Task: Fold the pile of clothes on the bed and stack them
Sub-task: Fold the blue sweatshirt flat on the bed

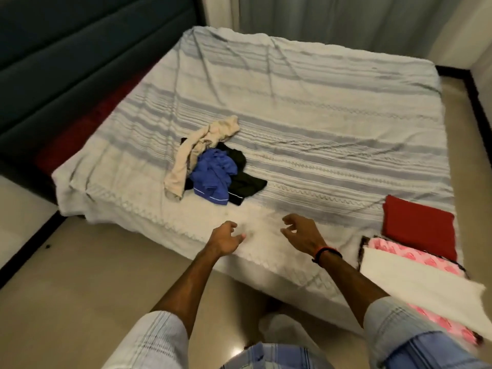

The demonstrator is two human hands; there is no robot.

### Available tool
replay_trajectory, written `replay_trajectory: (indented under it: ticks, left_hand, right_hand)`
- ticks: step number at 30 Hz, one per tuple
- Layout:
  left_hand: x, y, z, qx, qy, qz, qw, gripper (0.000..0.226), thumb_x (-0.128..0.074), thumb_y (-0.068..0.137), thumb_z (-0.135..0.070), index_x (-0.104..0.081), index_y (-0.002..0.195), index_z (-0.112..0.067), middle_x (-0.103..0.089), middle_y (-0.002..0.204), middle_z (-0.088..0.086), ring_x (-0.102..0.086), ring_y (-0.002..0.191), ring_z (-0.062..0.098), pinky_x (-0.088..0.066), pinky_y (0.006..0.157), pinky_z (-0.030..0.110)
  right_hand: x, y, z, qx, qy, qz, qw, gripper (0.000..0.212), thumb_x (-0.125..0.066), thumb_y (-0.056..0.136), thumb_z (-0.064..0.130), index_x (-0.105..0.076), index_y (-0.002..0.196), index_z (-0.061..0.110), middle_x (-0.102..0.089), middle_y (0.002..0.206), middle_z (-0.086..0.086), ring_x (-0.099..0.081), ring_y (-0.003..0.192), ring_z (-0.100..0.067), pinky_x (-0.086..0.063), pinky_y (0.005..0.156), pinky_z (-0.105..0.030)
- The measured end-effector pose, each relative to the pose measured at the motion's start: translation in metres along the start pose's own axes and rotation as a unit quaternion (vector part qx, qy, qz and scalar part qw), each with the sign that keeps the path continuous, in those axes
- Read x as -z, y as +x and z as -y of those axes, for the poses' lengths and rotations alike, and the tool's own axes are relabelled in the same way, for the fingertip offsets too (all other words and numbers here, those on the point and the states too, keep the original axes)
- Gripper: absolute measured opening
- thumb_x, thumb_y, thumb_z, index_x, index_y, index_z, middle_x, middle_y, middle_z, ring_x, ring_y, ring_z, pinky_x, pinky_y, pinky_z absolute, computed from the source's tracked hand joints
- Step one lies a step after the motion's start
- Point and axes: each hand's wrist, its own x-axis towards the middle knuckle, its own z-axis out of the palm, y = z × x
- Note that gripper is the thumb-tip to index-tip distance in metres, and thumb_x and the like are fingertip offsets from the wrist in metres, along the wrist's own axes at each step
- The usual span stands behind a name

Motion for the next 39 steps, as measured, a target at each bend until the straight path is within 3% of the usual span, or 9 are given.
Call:
replay_trajectory:
  ticks: [5, 9, 13, 21, 25, 30, 33, 37, 39]
  left_hand:
    - [0.055, 0.038, 0.028, 0.036, -0.035, -0.045, 0.998, 0.054, -0.065, 0.092, -0.037, -0.048, 0.138, -0.012, -0.054, 0.139, 0.008, -0.053, 0.125, 0.025, -0.046, 0.102, 0.035]
    - [0.093, 0.074, 0.039, 0.058, -0.056, -0.072, 0.994, 0.05, -0.066, 0.092, -0.034, -0.052, 0.134, -0.01, -0.059, 0.134, 0.007, -0.055, 0.122, 0.023, -0.044, 0.097, 0.029]
    - [0.124, 0.105, 0.044, 0.083, -0.076, -0.076, 0.991, 0.047, -0.066, 0.091, -0.034, -0.054, 0.13, -0.01, -0.061, 0.13, 0.006, -0.057, 0.12, 0.022, -0.045, 0.094, 0.028]
    - [0.16, 0.189, 0.063, 0.107, -0.114, -0.047, 0.987, 0.042, -0.066, 0.092, -0.029, -0.057, 0.128, -0.007, -0.062, 0.127, 0.008, -0.058, 0.118, 0.024, -0.043, 0.099, 0.03]
    - [0.171, 0.25, 0.086, 0.119, -0.126, -0.019, 0.985, 0.039, -0.067, 0.091, -0.024, -0.06, 0.123, -0.004, -0.064, 0.124, 0.011, -0.059, 0.116, 0.027, -0.044, 0.099, 0.033]
    - [0.174, 0.32, 0.11, 0.133, -0.157, 0.014, 0.979, 0.034, -0.067, 0.091, -0.021, -0.063, 0.12, -0.005, -0.068, 0.116, 0.012, -0.062, 0.11, 0.028, -0.045, 0.095, 0.031]
    - [0.172, 0.355, 0.121, 0.147, -0.198, 0.018, 0.969, 0.038, -0.069, 0.09, -0.021, -0.06, 0.123, -0.004, -0.068, 0.116, 0.013, -0.063, 0.11, 0.029, -0.046, 0.096, 0.033]
    - [0.165, 0.376, 0.134, 0.162, -0.248, 0.013, 0.955, 0.049, -0.071, 0.088, -0.016, -0.052, 0.13, -0.001, -0.062, 0.122, 0.01, -0.061, 0.111, 0.024, -0.047, 0.088, 0.027]
    - [0.165, 0.383, 0.14, 0.165, -0.266, 0.015, 0.95, 0.051, -0.071, 0.088, -0.013, -0.049, 0.133, -0.001, -0.06, 0.121, 0.008, -0.06, 0.11, 0.022, -0.046, 0.086, 0.025]
  right_hand:
    - [-0.029, 0.075, 0.047, 0.025, -0.008, 0.035, 0.999, 0.033, -0.065, 0.094, 0.021, -0.06, 0.124, 0.009, -0.064, 0.124, -0.008, -0.063, 0.102, -0.019, -0.045, 0.083, -0.021]
    - [-0.046, 0.137, 0.074, 0.038, -0.017, 0.056, 0.998, 0.033, -0.067, 0.091, 0.018, -0.061, 0.122, 0.008, -0.066, 0.122, -0.008, -0.065, 0.1, -0.02, -0.043, 0.08, -0.02]
    - [-0.055, 0.184, 0.1, 0.033, -0.025, 0.101, 0.994, 0.033, -0.067, 0.092, 0.018, -0.06, 0.122, 0.008, -0.066, 0.121, -0.008, -0.064, 0.106, -0.024, -0.049, 0.088, -0.028]
    - [-0.088, 0.268, 0.137, -0.005, -0.055, 0.142, 0.988, 0.014, -0.063, 0.09, 0.017, -0.062, 0.1, 0.007, -0.068, 0.096, -0.009, -0.064, 0.091, -0.027, -0.052, 0.081, -0.036]
    - [-0.12, 0.311, 0.146, -0.048, -0.055, 0.172, 0.982, 0.023, -0.063, 0.092, 0.019, -0.061, 0.114, 0.011, -0.066, 0.107, -0.006, -0.063, 0.095, -0.022, -0.051, 0.084, -0.031]
    - [-0.164, 0.36, 0.151, -0.081, -0.088, 0.191, 0.974, 0.025, -0.061, 0.093, 0.019, -0.06, 0.115, 0.006, -0.067, 0.111, -0.015, -0.063, 0.1, -0.031, -0.052, 0.086, -0.04]
    - [-0.192, 0.388, 0.158, -0.086, -0.094, 0.173, 0.977, 0.03, -0.061, 0.092, 0.022, -0.057, 0.118, 0.006, -0.065, 0.115, -0.015, -0.06, 0.104, -0.032, -0.049, 0.082, -0.037]
    - [-0.228, 0.414, 0.166, -0.112, -0.072, 0.12, 0.984, 0.051, -0.069, 0.087, 0.039, -0.053, 0.123, 0.007, -0.056, 0.124, -0.016, -0.055, 0.112, -0.033, -0.047, 0.093, -0.042]
    - [-0.243, 0.425, 0.169, -0.147, -0.055, 0.107, 0.982, 0.053, -0.071, 0.084, 0.045, -0.053, 0.116, 0.006, -0.052, 0.121, -0.017, -0.051, 0.11, -0.033, -0.044, 0.091, -0.041]
